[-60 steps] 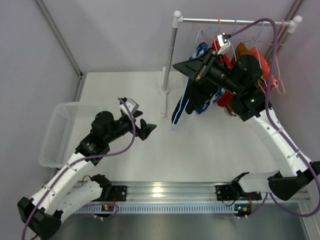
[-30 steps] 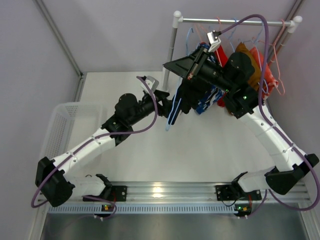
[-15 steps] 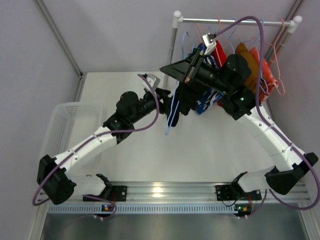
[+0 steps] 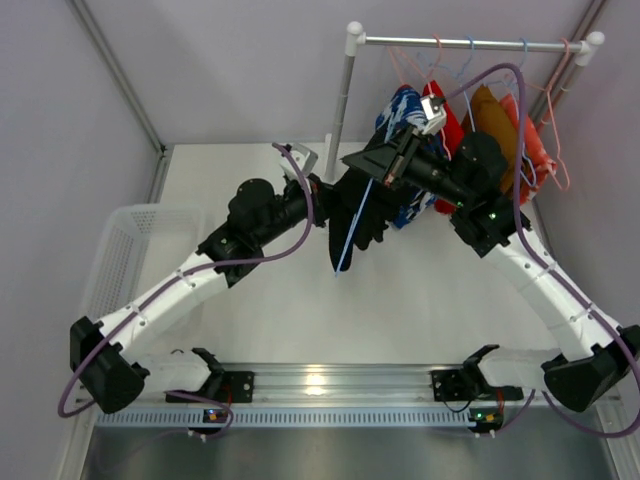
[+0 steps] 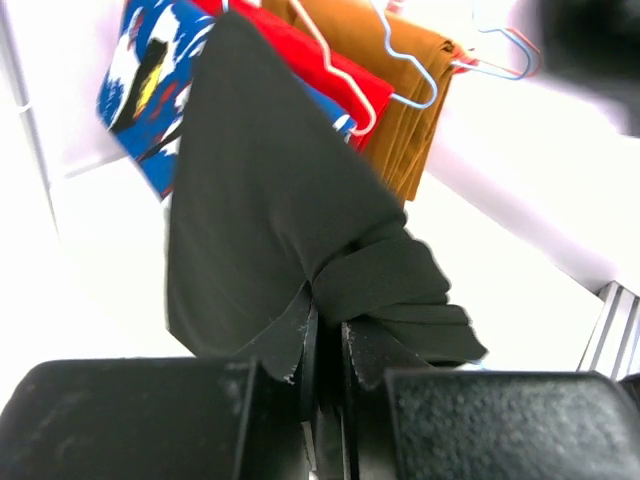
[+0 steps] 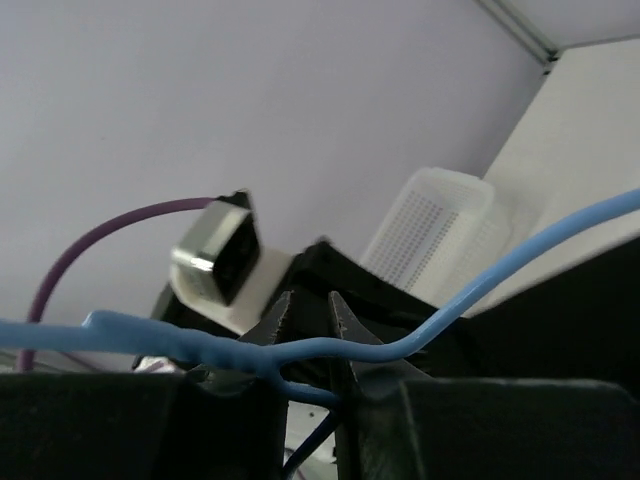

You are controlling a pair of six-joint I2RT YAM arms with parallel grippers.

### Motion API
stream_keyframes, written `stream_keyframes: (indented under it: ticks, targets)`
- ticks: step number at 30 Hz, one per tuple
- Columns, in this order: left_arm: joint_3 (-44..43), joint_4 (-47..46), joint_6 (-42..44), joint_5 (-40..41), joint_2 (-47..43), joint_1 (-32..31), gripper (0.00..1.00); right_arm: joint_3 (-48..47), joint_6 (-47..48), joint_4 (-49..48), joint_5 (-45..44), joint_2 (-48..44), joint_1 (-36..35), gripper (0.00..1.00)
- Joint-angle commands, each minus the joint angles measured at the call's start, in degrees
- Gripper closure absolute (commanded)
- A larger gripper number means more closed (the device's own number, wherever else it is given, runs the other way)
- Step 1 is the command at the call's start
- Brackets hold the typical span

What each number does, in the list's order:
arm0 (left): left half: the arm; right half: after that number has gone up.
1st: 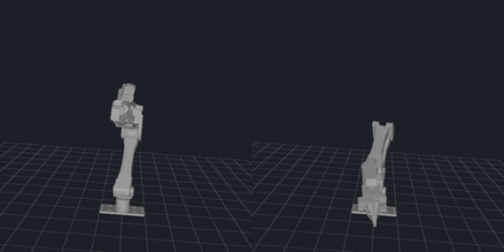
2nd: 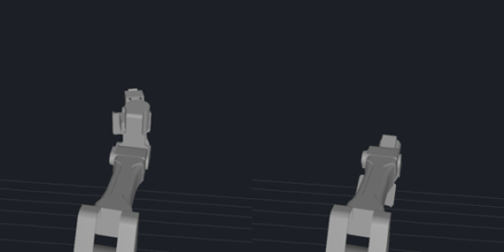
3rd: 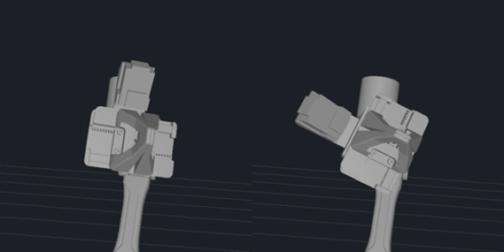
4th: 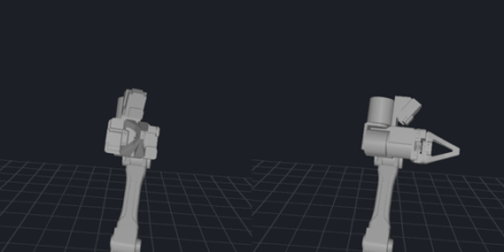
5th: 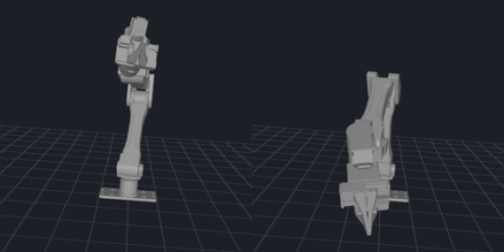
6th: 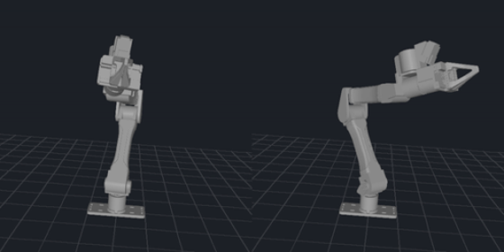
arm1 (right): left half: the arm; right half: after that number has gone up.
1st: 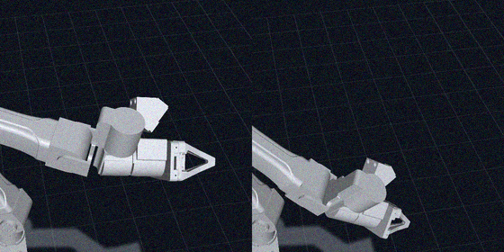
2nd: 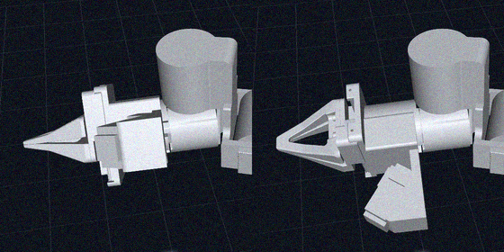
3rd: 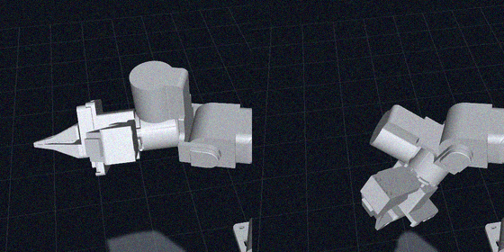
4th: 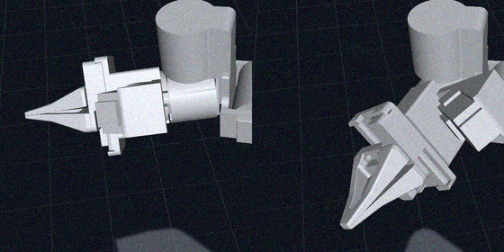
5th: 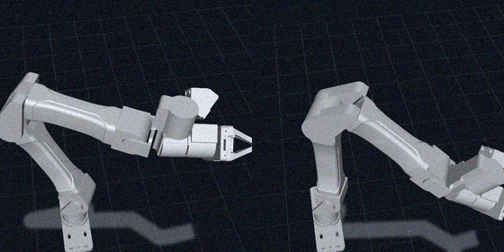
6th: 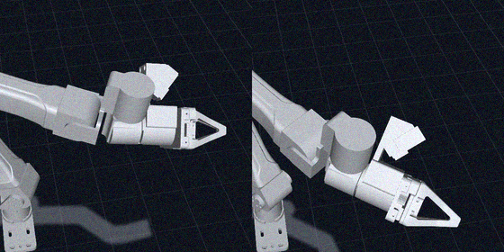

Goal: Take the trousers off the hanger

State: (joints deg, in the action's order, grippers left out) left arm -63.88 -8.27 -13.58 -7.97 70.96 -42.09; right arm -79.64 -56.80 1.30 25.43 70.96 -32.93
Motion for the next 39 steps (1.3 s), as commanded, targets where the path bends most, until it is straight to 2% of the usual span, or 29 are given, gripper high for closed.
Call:
stream_keyframes:
  ticks: [1,5,8,16,25,28,33,39]
  targets:
    - [-3.7,0.0,0.14,3.39,-6.88,0.69,1.0,3.42,3.09,-2.53,-0.21,-4.42,5.93,1.0]
    - [-7.65,4.14,-0.91,4.8,-10.22,1.74,1.0,8.17,4.93,-2.0,0.85,-6.7,12.08,1.0]
    - [-9.86,5.98,-1.79,5.33,-11.28,1.92,1.0,11.43,6.96,-1.65,1.11,-8.02,13.32,1.0]
    - [-20.21,7.39,-4.08,5.85,-10.58,4.38,1.0,17.14,10.65,-1.39,-0.2,-8.91,13.33,1.0]
    - [-32.79,11.17,-6.02,7.08,-8.82,11.67,1.0,18.11,12.14,-1.39,-1.79,-8.12,12.19,1.0]
    - [-35.61,11.7,-5.05,7.35,-9.17,13.69,1.0,18.38,12.85,0.01,-1.87,-8.29,11.22,1.0]
    - [-37.72,13.54,0.39,13.67,-11.54,17.47,1.0,19.17,14.34,0.46,-1.79,-9.26,10.16,1.0]
    - [-31.5,12.67,10.32,25.44,-18.48,22.83,1.0,20.75,15.75,0.98,-1.87,-10.05,8.76,1.0]
